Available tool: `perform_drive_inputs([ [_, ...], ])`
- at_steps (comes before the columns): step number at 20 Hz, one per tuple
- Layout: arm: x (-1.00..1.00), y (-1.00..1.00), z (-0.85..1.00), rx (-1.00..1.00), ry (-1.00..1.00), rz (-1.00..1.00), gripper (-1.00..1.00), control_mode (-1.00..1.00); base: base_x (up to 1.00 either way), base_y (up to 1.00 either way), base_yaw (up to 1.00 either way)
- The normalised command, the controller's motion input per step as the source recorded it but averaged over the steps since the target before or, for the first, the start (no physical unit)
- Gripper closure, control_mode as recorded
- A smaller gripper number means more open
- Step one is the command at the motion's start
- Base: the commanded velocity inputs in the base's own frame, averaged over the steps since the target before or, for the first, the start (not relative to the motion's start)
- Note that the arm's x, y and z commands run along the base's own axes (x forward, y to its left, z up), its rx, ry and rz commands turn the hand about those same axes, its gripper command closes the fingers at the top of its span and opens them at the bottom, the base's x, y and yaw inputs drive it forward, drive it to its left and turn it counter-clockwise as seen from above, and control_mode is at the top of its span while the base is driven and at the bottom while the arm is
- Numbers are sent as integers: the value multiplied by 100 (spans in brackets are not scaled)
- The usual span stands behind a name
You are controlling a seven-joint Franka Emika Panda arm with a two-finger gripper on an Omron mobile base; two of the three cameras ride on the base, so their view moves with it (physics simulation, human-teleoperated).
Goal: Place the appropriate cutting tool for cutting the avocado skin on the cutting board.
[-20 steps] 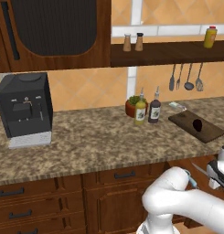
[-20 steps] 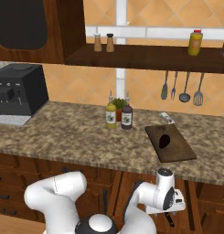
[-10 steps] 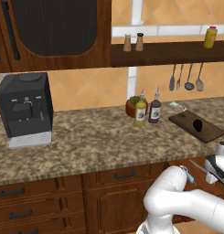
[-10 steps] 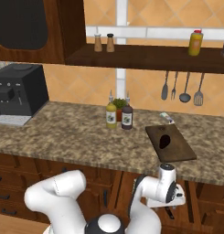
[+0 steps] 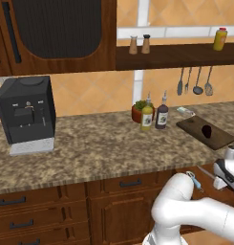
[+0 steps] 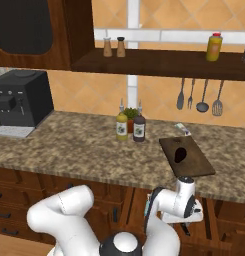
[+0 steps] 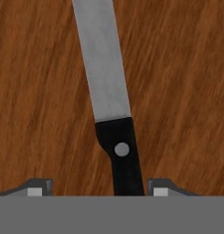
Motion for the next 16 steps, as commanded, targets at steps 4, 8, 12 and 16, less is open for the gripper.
perform_drive_inputs([
  [4,-62,0,-50,0,-1,0,100,-100,0,0,0],
  [8,-77,0,-46,0,-4,0,100,-100,0,0,0],
  [12,1,1,-13,0,-10,0,100,-100,0,0,0],
  [16,-3,9,-10,0,-13,0,100,-100,0,0,0],
])
